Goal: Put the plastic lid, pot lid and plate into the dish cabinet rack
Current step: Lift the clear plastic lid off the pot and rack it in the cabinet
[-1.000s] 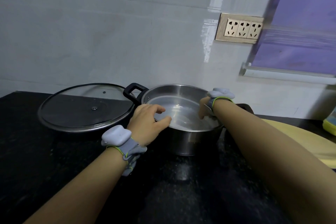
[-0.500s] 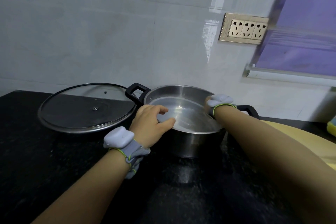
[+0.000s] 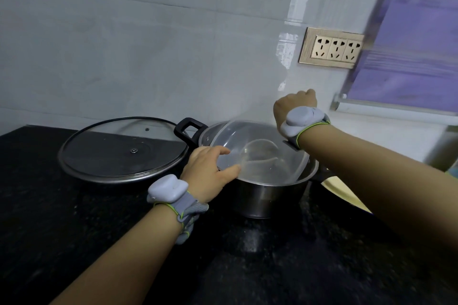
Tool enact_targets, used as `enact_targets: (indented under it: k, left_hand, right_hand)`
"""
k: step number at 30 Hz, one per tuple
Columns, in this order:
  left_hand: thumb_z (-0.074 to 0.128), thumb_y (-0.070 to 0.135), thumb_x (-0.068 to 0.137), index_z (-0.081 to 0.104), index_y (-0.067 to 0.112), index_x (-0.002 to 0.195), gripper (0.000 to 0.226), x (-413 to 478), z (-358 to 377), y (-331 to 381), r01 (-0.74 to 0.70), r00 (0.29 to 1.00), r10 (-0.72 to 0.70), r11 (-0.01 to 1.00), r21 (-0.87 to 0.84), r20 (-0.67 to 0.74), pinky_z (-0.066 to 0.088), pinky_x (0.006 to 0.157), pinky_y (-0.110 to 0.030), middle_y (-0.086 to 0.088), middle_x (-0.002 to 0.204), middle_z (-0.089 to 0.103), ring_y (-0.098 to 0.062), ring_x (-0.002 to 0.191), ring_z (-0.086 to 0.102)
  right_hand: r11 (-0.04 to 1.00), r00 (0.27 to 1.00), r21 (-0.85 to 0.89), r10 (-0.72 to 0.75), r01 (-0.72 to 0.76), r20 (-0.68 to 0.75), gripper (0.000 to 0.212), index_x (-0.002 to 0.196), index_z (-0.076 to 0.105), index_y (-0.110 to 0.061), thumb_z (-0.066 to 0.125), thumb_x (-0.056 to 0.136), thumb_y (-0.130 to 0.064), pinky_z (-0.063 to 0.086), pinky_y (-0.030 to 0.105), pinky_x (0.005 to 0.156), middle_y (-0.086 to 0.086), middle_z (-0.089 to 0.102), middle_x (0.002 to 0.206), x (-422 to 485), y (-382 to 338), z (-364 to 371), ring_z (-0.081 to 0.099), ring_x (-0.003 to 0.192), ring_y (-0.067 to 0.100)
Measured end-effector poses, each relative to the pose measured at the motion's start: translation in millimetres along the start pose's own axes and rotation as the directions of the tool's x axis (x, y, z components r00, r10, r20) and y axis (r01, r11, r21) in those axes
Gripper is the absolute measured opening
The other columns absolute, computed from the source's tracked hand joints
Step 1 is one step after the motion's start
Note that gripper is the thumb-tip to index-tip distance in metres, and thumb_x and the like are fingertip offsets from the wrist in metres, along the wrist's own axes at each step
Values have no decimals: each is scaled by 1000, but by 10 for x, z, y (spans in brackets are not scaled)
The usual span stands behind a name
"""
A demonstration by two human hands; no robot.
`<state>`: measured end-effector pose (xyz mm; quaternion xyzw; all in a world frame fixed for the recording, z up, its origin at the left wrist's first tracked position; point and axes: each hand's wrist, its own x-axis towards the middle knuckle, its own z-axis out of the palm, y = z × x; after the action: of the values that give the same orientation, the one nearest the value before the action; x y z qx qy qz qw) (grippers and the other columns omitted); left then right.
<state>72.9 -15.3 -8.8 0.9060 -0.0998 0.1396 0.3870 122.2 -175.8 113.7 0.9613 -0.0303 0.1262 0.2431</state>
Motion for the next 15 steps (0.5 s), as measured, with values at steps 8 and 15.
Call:
enact_targets:
  k: [8,15]
  left_hand:
    - [45,54,63,51,27,120,63,2,1,-2,15,1000,-15,1000,7,7,25,91,-24,3,130,50,-14,128,32]
    - [46,55,61,53,26,117,64,6,4,13,25,1000,-25,1000,17,1,26,90,-22,2,129,51,-14,124,37]
  right_hand:
    - [980,998,194,-35,45,-52,31,114,51,7,40,86,7,43,37,88,23,48,123,-91,22,-61,52,115,38]
    - [820,980,565,171,-87,-98,15,96,54,4,50,84,-4,43,35,76,21,48,104,-10,229,59,55,100,37]
